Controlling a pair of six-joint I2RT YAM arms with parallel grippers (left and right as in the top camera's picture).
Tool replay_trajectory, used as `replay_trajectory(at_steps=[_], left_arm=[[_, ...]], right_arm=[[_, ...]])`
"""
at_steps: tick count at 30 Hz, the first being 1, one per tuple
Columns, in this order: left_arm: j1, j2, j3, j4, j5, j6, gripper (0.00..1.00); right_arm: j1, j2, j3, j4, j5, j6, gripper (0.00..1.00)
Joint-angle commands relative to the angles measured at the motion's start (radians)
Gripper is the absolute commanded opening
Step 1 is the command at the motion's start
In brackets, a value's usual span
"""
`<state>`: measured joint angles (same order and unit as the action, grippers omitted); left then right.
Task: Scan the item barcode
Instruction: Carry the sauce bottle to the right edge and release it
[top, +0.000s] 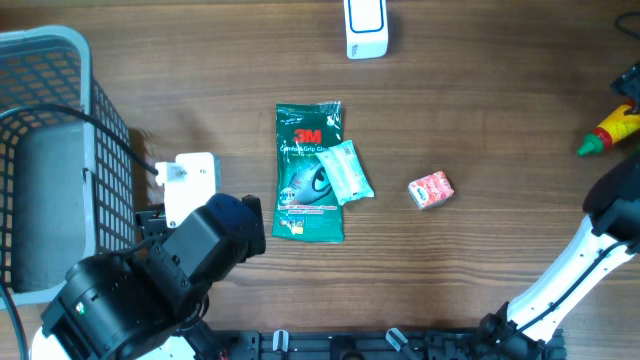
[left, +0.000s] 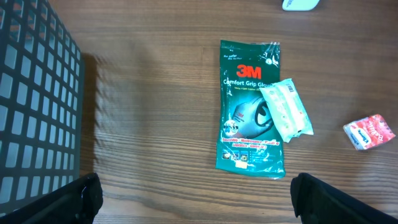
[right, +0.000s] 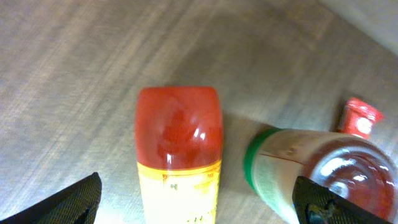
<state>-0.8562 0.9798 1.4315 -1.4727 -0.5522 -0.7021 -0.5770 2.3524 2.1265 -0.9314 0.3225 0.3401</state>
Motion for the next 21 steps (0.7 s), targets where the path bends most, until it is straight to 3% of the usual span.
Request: replay_trajectory(at_steps=[1,8,12,17,21], left_arm=[[0.002,-0.002,0.003,0.002,-0.002,-0.013,1.0],[0.002,-0.002,0.003,0.002,-0.002,-0.013,1.0],[0.002,-0.002,0.003,0.002,-0.002,-0.013,1.0],[0.002,-0.002,0.003,0.002,-0.002,-0.013,1.0],[0.002,-0.002,0.003,0.002,-0.002,-0.013,1.0]], right_arm=[[0.003,-0.062,0.002,-0.019,0.053,0.0,1.0],[0.11,-0.242,0.002,-0.129,-0.054,0.0,1.0],[0.213,-0.365,0.002,-0.275,-0.216,0.017,1.0],[0.32,-0.446,0.001,-0.508,-0.302,0.225,1.0],[0.415,-0.459,0.001,-0.617,-0.301,0.232,0.99]])
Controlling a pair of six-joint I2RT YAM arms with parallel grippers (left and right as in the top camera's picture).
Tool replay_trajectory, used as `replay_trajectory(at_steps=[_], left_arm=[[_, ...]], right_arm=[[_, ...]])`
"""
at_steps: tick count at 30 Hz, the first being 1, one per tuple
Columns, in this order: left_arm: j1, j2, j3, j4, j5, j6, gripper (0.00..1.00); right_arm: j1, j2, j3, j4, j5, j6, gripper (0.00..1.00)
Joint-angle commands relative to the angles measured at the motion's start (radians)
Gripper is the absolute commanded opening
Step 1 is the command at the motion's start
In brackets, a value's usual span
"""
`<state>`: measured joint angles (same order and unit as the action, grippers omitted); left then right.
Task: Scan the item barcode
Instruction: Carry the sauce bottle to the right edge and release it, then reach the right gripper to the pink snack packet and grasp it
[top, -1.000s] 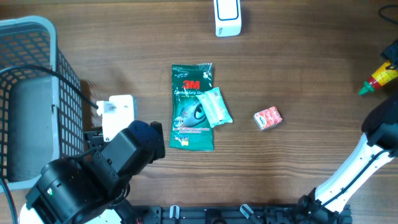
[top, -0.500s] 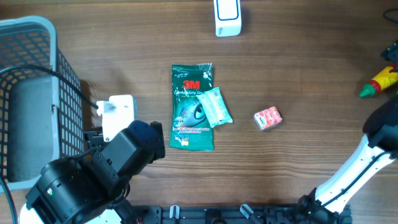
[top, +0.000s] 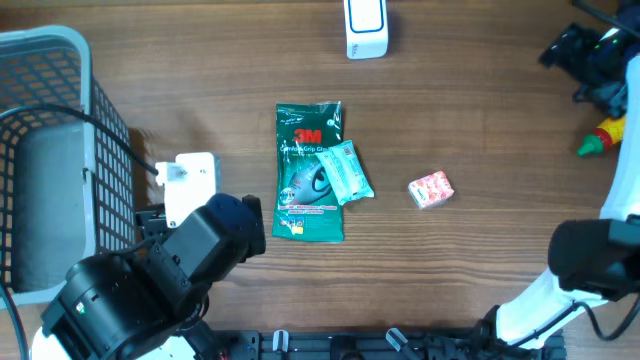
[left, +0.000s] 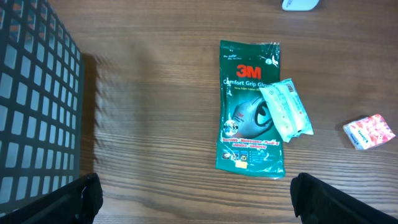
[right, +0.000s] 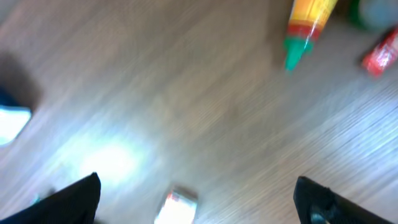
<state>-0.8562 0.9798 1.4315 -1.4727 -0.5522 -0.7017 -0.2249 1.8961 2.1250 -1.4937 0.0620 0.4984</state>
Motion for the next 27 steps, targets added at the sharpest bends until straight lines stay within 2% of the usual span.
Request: replay_trajectory(at_steps=[1,8,15,20,22,27], left_arm=[[0.002,-0.002,0.003,0.002,-0.002,-0.013,1.0],[0.002,-0.002,0.003,0.002,-0.003,-0.013,1.0],[0.002,-0.002,0.003,0.002,-0.003,-0.013,1.0],[0.002,-0.002,0.003,0.002,-0.002,-0.013,1.0],[0.002,-0.002,0.003,0.002,-0.002,-0.013,1.0],[0.002,-0.002,0.003,0.002,-0.002,-0.013,1.0]], right_arm=[[0.09,-0.004,0.003,-0.081,-0.04,0.067,0.99],[0.263,-0.052,-0.086,-0.114,-0.049,0.069,0.98],[0.362,-0.201,-0.299,-0.048,-0.037,0.137,0.99],[0.363,-0.41,-0.579,0.133,-0.032,0.14,1.0],[0.363,-0.501,-0.738,0.267,-0.055,0.15,1.0],[0.363,-0.568,-1.067,0.584,-0.255,0.24,0.97]])
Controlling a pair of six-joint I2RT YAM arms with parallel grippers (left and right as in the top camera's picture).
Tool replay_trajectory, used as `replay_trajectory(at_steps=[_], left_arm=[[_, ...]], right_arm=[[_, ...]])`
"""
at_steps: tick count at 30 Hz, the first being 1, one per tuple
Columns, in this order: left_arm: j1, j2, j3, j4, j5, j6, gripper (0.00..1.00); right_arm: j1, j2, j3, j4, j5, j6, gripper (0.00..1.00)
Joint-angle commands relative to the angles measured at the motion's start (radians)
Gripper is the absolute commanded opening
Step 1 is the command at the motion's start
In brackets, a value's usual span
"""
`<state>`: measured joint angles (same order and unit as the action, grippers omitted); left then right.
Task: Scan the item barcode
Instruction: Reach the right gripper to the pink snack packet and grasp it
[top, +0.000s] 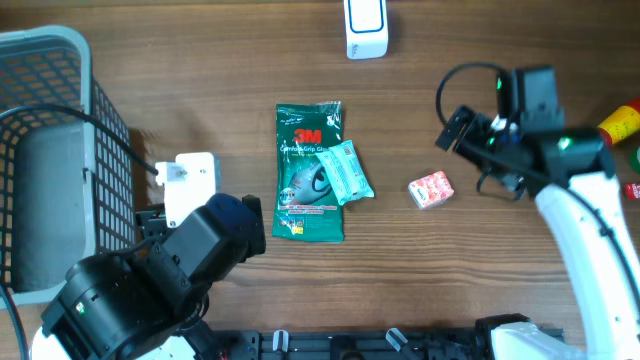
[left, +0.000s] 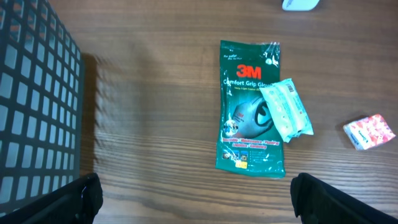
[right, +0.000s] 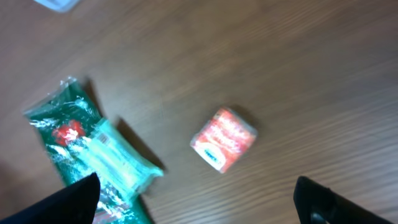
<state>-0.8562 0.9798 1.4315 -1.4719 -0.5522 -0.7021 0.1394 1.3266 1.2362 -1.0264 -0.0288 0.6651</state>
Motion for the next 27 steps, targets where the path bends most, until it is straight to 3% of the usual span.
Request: replay_trajectory(at_steps=[1,7,14,23,27], left_arm=[[0.002,-0.002,0.003,0.001,-0.002,-0.013,1.0],[0.002,-0.002,0.003,0.001,-0.002,-0.013,1.0],[0.002,-0.002,0.003,0.001,-0.002,-0.013,1.0],[0.002,-0.002,0.003,0.001,-0.002,-0.013,1.0],[0.002,-0.002,0.003,0.001,-0.002,-0.013,1.0]], right_arm=[[-0.001,0.009,-0.236,0.177,-0.213,0.081,0.94],[-0.001,0.054,-0.452,0.357,-0.215,0.214,0.76],[-0.001,0.064,-0.491,0.422,-0.068,0.262,0.76],[-0.001,0.182,-0.529,0.509,-0.107,0.311,0.59],[-0.001,0.228,-0.529,0.539,-0.094,0.311,0.56]])
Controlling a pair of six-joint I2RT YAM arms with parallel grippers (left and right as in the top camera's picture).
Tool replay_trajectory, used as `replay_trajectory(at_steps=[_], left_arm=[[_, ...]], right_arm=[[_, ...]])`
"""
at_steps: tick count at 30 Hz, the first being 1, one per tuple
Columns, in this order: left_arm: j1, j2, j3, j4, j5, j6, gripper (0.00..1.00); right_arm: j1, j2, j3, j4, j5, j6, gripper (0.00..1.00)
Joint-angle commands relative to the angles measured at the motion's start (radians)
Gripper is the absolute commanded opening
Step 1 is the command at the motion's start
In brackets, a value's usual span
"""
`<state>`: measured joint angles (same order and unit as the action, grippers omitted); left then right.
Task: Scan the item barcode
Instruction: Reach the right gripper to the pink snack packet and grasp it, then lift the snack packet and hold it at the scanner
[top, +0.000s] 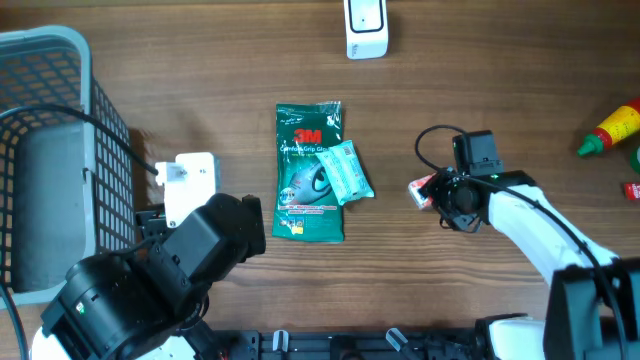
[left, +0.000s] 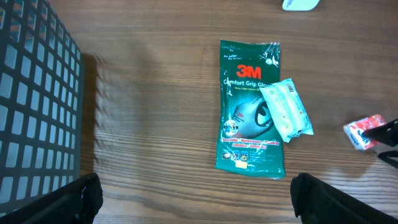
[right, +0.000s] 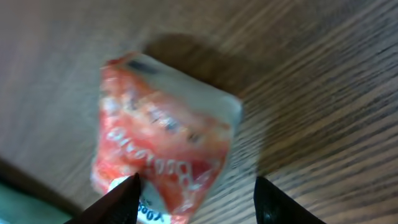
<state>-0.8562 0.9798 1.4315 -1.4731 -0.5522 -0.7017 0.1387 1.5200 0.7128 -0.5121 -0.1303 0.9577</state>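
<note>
A small red-and-white packet (right: 165, 134) lies on the wooden table, also in the overhead view (top: 424, 188) and at the right edge of the left wrist view (left: 359, 132). My right gripper (right: 196, 202) is low over it and open. One fingertip overlaps the packet's lower left corner and the other stands on bare wood to its right. From overhead the right gripper (top: 440, 191) covers the packet's right side. My left gripper (left: 196, 202) hangs open over bare wood, well left of the packet. A white scanner-like device (top: 365, 28) stands at the far edge.
A green 3M glove pack (top: 308, 172) lies mid-table with a pale green wipe pack (top: 348, 172) across it. A grey basket (top: 40, 60) fills the left side, with a white cabled box (top: 188, 185) beside it. A sauce bottle (top: 612, 128) lies far right.
My right gripper has come down from above and right of the red packet to just over it. Its fingers stand closer together than before. The left arm and the packs have not moved.
My right gripper was first at the far right over the sauce bottles. Then it was at the table's back right, then mid-table with the red packet below it. Now it straddles the packet. The left arm has stayed still throughout.
</note>
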Motion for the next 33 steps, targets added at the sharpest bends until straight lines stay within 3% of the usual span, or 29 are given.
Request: replay_trajectory(at_steps=[1,4,7,8,13,17,19,25,29,30,33], left_arm=[[0.002,-0.002,0.003,0.002,-0.002,-0.013,1.0],[0.002,-0.002,0.003,0.002,-0.002,-0.013,1.0],[0.002,-0.002,0.003,0.002,-0.003,-0.013,1.0],[0.002,-0.002,0.003,0.002,-0.002,-0.013,1.0],[0.002,-0.002,0.003,0.002,-0.002,-0.013,1.0],[0.002,-0.002,0.003,0.002,-0.002,-0.013,1.0],[0.002,-0.002,0.003,0.002,-0.002,-0.013,1.0],[0.002,-0.002,0.003,0.002,-0.002,-0.013,1.0],[0.002,-0.002,0.003,0.002,-0.003,-0.013,1.0],[0.002,-0.002,0.003,0.002,-0.002,-0.013,1.0],[0.002,-0.002,0.003,0.002,-0.002,-0.013,1.0]], right_arm=[[0.0,0.048,-0.005,0.045,0.008,0.019,0.55],[0.0,0.079,-0.006,0.092,0.007,0.018,0.4],[0.0,0.095,-0.006,0.116,-0.003,0.01,0.07],[0.0,0.095,-0.006,0.12,-0.01,0.005,0.04],[-0.001,0.09,-0.005,0.273,-0.225,-0.216,0.04],[-0.001,0.089,-0.005,0.545,-0.704,-0.505,0.04],[0.0,0.089,-0.005,0.655,-0.889,-0.584,0.04],[0.0,0.089,-0.005,0.776,-1.024,-0.658,0.04],[0.0,0.089,-0.005,0.934,-1.389,-0.846,0.04],[0.0,0.089,-0.005,1.009,-1.493,-0.851,0.04],[0.0,0.089,-0.005,1.09,-1.492,-0.747,0.04]])
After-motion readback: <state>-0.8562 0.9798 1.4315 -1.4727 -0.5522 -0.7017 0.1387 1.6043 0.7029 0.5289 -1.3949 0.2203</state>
